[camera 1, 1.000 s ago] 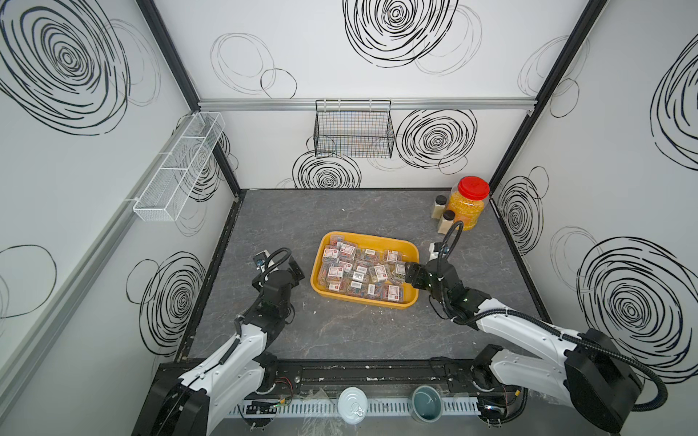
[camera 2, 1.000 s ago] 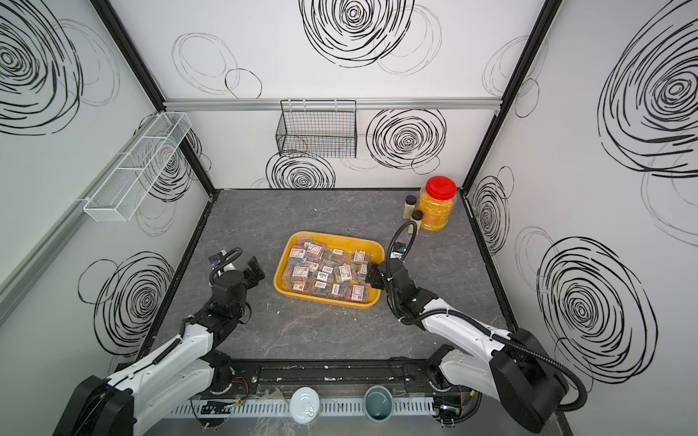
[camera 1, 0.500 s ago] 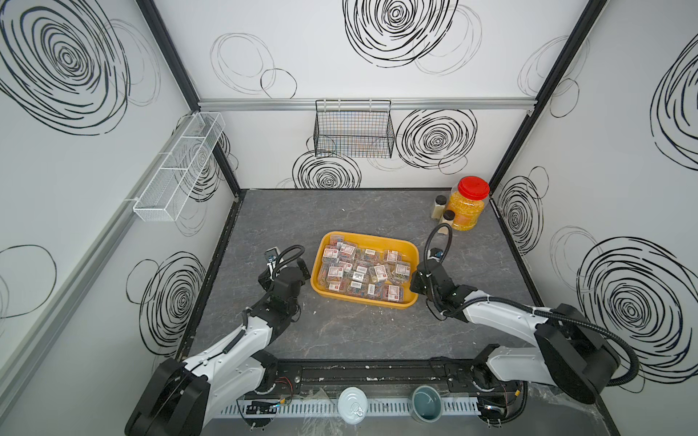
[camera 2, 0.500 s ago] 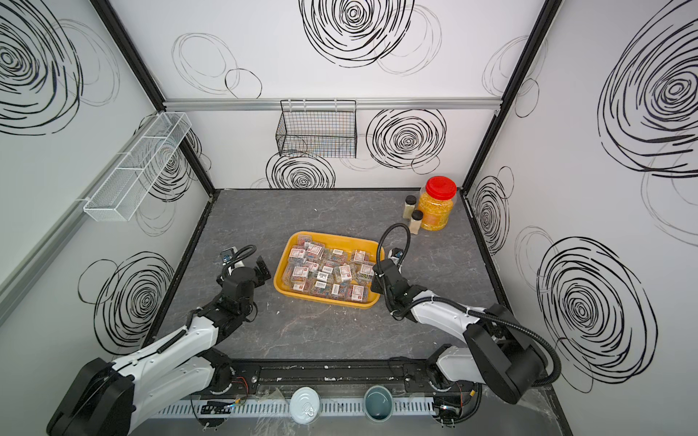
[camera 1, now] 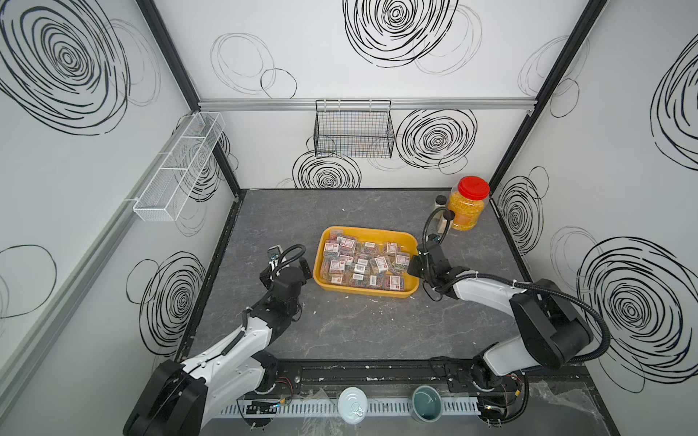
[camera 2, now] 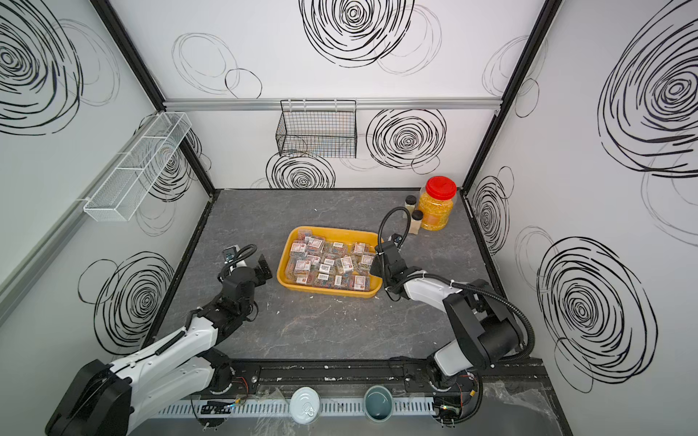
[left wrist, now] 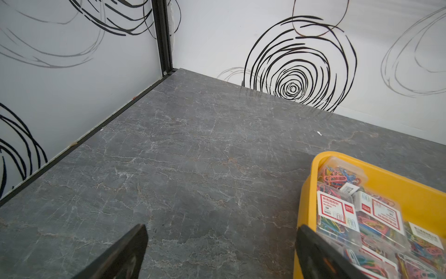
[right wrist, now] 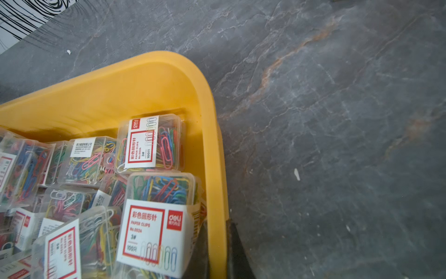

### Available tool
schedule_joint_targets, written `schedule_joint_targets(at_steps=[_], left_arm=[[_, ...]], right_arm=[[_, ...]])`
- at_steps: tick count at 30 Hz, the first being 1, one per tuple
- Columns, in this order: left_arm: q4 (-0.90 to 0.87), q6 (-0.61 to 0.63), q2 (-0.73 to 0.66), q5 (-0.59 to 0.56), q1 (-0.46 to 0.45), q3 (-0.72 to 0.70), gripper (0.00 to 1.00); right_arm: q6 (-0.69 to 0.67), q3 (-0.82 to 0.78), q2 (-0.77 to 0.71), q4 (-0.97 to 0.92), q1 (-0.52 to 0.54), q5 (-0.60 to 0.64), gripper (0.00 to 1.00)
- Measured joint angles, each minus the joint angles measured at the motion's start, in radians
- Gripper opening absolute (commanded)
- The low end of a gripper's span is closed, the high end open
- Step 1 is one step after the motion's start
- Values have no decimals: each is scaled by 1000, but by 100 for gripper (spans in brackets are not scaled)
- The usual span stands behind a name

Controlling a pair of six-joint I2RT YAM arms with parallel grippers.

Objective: Take the paper clips out of the storage box
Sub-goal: Move the storage box to the center of the board.

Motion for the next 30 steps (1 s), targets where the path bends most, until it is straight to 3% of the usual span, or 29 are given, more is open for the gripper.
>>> schedule_joint_targets(at_steps=[9,16,23,24,26,30], left_arm=[[18,24,97,23,1,24,99],[25,42,114,37,1,43,99],[25,43,110,38,1,43,99],[25,43,110,38,1,43,99],[25,43,110,39,1,43,99],[24,43,99,42,1,43,99]], right_arm=[[-165,186,172,-8,-127,-95,0],[-253,290,267,-2,-147,-110,0],[-285,280,269,25,-145,-128,0],[-286,278,267,29,-144,-127,3],[-291,274,266,34,-140,-119,20],[-308,274,260,19,-115,-85,39]])
